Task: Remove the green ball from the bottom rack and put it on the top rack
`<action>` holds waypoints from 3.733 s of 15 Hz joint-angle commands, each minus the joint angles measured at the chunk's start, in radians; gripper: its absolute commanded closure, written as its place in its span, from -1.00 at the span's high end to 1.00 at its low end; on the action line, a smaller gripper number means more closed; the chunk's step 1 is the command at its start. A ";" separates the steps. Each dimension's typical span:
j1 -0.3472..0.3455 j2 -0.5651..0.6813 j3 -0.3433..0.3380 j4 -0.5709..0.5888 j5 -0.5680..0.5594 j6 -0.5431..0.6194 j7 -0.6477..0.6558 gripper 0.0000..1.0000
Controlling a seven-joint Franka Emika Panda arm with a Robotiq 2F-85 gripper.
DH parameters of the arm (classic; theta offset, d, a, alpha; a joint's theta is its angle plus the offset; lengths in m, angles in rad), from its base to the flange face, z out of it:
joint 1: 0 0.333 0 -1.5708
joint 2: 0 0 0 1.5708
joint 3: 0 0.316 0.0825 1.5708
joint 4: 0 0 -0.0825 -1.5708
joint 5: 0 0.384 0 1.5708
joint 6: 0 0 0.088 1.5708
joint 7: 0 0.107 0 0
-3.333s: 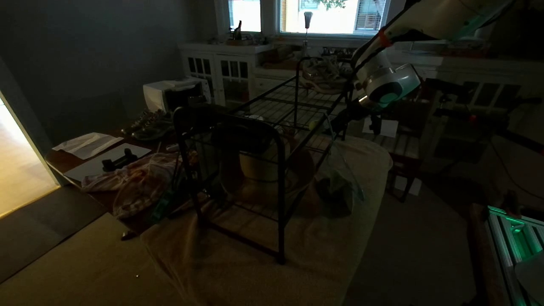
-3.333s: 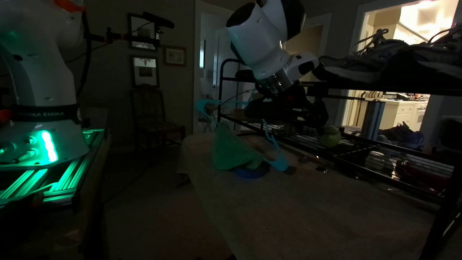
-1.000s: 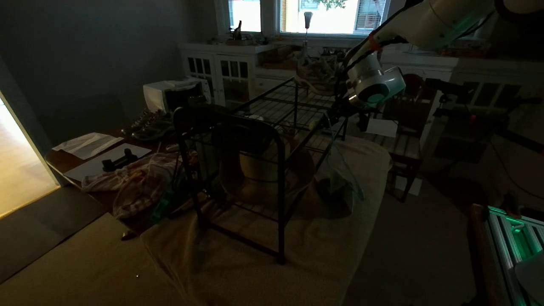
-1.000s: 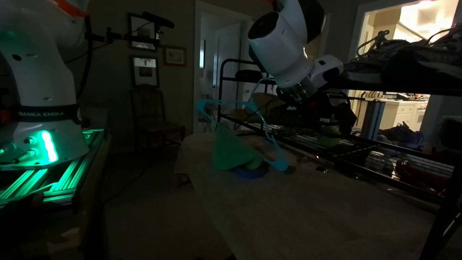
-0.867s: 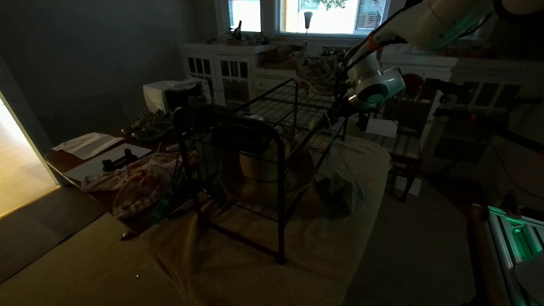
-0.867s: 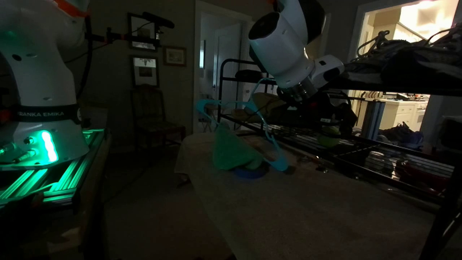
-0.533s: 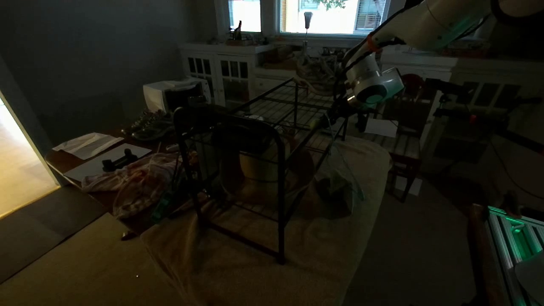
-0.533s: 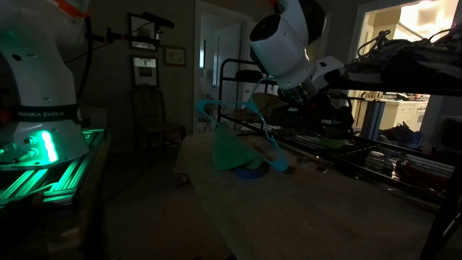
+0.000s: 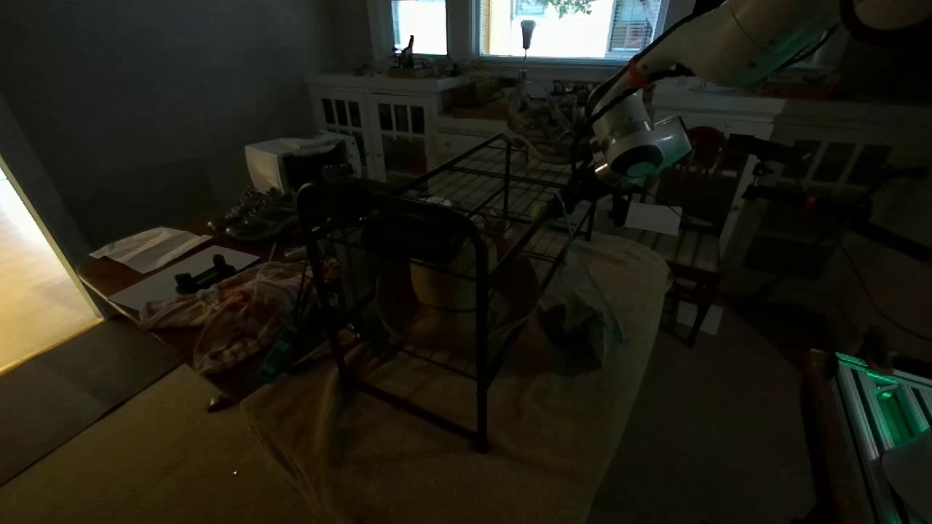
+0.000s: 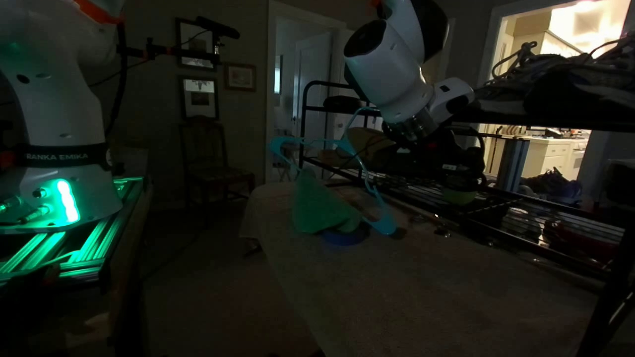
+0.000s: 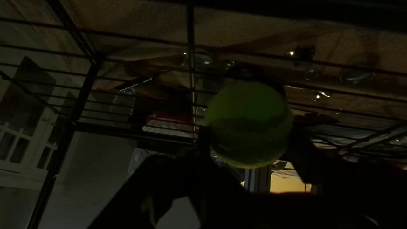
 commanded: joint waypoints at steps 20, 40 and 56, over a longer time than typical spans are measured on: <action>0.033 -0.456 -0.006 -0.518 -0.153 0.188 0.195 -0.28; -0.003 -0.794 -0.090 -0.703 -1.627 -0.242 1.553 -0.28; 0.261 -0.816 -0.161 -0.469 -1.281 -0.105 1.407 -0.28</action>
